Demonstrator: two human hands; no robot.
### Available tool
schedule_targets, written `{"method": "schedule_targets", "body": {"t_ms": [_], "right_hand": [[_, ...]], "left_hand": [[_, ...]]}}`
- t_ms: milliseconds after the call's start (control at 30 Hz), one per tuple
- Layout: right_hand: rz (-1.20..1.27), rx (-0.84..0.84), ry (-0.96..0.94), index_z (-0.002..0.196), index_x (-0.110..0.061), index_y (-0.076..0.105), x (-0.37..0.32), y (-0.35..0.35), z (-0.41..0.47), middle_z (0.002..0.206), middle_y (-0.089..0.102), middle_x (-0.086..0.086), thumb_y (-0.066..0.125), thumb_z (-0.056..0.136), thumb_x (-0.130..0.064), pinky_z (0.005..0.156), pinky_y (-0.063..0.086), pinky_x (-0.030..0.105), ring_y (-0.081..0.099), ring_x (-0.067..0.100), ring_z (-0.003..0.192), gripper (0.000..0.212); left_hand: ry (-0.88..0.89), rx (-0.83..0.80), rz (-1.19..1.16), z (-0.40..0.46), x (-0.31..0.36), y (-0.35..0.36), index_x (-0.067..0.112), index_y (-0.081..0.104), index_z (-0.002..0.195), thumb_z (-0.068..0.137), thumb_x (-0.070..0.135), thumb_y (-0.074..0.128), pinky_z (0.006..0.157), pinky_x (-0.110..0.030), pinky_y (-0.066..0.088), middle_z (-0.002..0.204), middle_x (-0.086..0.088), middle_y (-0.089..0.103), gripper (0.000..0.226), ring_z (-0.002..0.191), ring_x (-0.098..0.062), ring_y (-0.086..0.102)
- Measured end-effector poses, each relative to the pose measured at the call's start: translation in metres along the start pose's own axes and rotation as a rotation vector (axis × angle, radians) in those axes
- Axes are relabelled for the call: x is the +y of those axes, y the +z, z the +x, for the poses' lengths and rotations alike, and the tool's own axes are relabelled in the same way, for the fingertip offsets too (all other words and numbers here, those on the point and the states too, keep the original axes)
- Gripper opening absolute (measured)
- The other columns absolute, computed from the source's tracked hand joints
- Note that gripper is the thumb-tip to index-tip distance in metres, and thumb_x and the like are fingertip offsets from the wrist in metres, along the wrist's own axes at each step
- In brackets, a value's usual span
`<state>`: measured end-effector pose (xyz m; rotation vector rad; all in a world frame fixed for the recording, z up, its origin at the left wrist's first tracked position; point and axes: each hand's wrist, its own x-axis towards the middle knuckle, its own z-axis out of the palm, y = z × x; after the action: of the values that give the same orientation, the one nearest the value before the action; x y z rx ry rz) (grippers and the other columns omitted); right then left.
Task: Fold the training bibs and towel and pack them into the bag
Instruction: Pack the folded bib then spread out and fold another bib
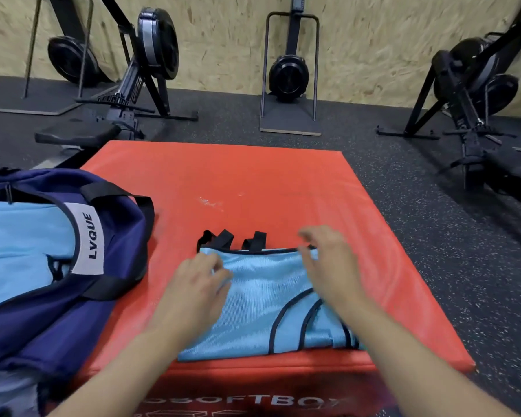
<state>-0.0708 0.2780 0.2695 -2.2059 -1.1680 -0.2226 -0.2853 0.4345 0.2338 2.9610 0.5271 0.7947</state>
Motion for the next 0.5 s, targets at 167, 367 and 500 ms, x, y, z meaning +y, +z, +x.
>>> {"method": "schedule_targets", "body": {"t_ms": [167,367,500], "right_hand": [[-0.168,-0.330,-0.291,0.128,-0.027,0.064,-0.054,0.056,-0.038,0.126,0.066,-0.005,0.048,0.099,-0.020,0.099,0.052,0.041,0.060,0.021,0.120,0.034],[-0.221,-0.471,-0.229,0.159,-0.037,0.009,-0.031,0.072,-0.046,0.166,-0.007,-0.012,0.014,0.105,-0.049,0.125,-0.008,0.042,-0.015,0.010,0.152,0.056],[-0.314,-0.410,-0.059,0.160,-0.036,0.007,0.009,0.053,-0.040,0.167,-0.006,-0.010,0.000,0.095,-0.055,0.124,-0.009,0.039,-0.014,0.010,0.153,0.068]], "left_hand": [[-0.072,-0.171,0.010,-0.014,-0.005,0.034,0.015,0.059,0.136,0.096,0.036,0.040,0.110,-0.036,0.031,0.139,-0.004,0.054,0.049,0.130,-0.023,0.050],[-0.123,-0.275,0.048,-0.016,-0.015,0.042,0.014,0.013,0.159,0.101,0.052,0.021,0.123,-0.040,0.006,0.168,-0.001,0.000,0.070,0.154,-0.011,-0.007],[-0.125,-0.295,0.067,-0.015,-0.015,0.040,0.017,0.003,0.159,0.100,0.056,0.012,0.123,-0.038,0.000,0.167,0.002,-0.008,0.072,0.152,-0.010,-0.016]]}}
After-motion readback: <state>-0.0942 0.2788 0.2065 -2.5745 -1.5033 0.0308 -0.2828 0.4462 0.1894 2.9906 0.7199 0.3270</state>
